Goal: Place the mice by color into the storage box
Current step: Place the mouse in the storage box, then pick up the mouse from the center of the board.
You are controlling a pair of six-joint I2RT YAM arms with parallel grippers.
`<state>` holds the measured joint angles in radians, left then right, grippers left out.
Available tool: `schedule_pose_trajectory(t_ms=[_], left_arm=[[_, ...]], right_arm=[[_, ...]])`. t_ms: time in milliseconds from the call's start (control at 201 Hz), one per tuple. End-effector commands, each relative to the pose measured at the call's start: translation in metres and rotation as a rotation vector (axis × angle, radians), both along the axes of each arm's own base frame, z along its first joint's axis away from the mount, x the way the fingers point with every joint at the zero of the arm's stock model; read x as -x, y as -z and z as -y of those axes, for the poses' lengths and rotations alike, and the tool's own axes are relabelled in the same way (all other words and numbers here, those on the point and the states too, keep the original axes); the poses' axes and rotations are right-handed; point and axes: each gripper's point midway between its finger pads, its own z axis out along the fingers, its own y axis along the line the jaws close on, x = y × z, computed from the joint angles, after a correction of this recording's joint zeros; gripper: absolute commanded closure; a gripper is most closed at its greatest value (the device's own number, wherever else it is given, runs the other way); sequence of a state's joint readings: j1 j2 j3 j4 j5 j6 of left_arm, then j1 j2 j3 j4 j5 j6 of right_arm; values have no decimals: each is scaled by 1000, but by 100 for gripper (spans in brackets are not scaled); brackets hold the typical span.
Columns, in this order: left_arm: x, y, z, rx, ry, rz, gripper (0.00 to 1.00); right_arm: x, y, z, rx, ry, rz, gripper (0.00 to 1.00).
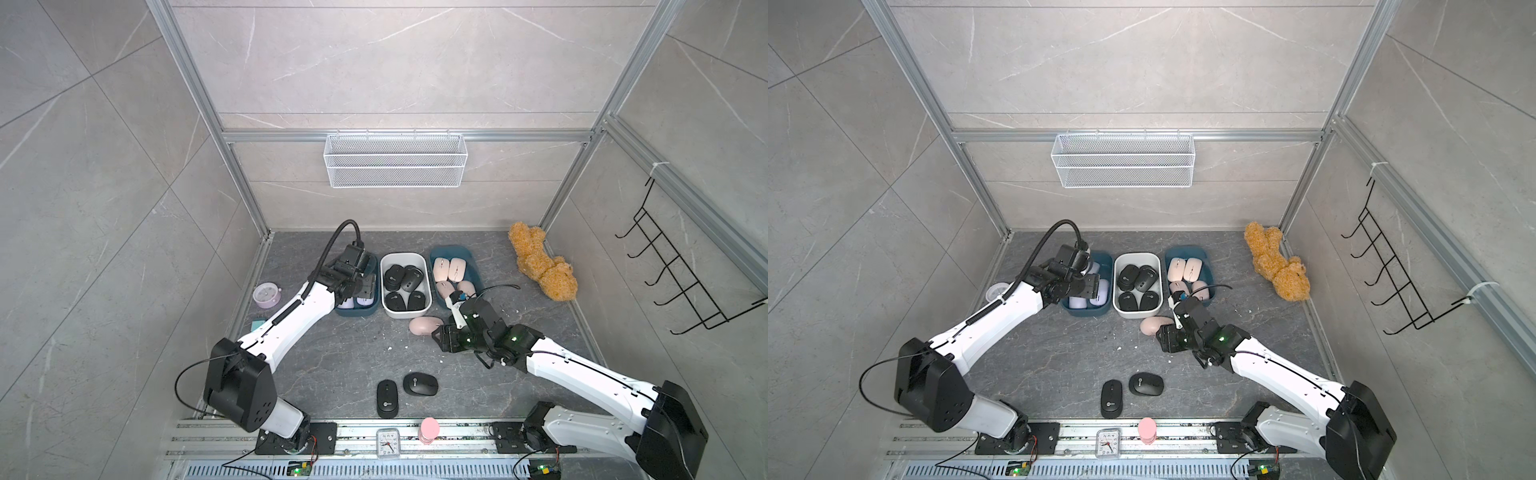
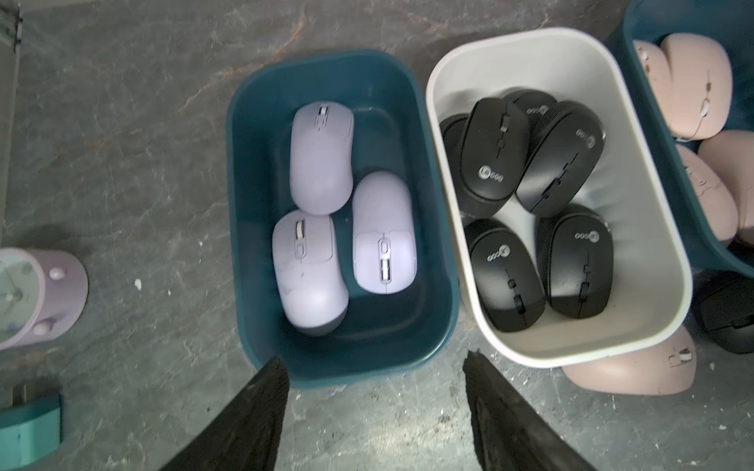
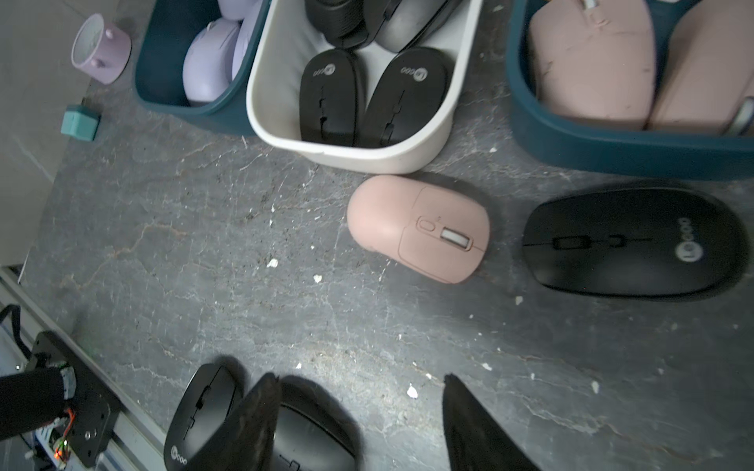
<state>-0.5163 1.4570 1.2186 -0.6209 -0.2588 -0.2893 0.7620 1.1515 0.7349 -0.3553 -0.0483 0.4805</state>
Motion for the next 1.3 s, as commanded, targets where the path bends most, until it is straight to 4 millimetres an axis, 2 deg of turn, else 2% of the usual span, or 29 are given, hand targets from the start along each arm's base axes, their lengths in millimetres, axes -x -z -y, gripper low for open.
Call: schedule_pose_trajectory(t_ms=[0, 199, 503, 687, 941, 1275, 1290, 1295], left_arm=[[14, -9, -12, 33, -45, 16, 29], [36, -6, -23, 44, -63, -1, 29], [47, 3, -31, 45, -102, -29, 29], [53, 6, -35, 42, -112, -30, 29], [57, 11, -40, 30, -117, -34, 29], [59, 15, -41, 25, -117, -39, 29], [58, 15, -40, 26, -116, -40, 29], [58, 15, -40, 27, -116, -40, 29]], right_arm=[[13, 5, -2, 52, -82, 29, 35], [36, 11, -21, 97, -223, 63, 35], [71, 30, -58, 126, -440, 51, 33], [88, 52, -66, 202, -539, 31, 31], [94, 77, -67, 314, -585, 32, 28], [90, 86, -67, 345, -589, 43, 25], [90, 85, -68, 345, -589, 44, 24], [90, 86, -68, 345, -590, 44, 20]])
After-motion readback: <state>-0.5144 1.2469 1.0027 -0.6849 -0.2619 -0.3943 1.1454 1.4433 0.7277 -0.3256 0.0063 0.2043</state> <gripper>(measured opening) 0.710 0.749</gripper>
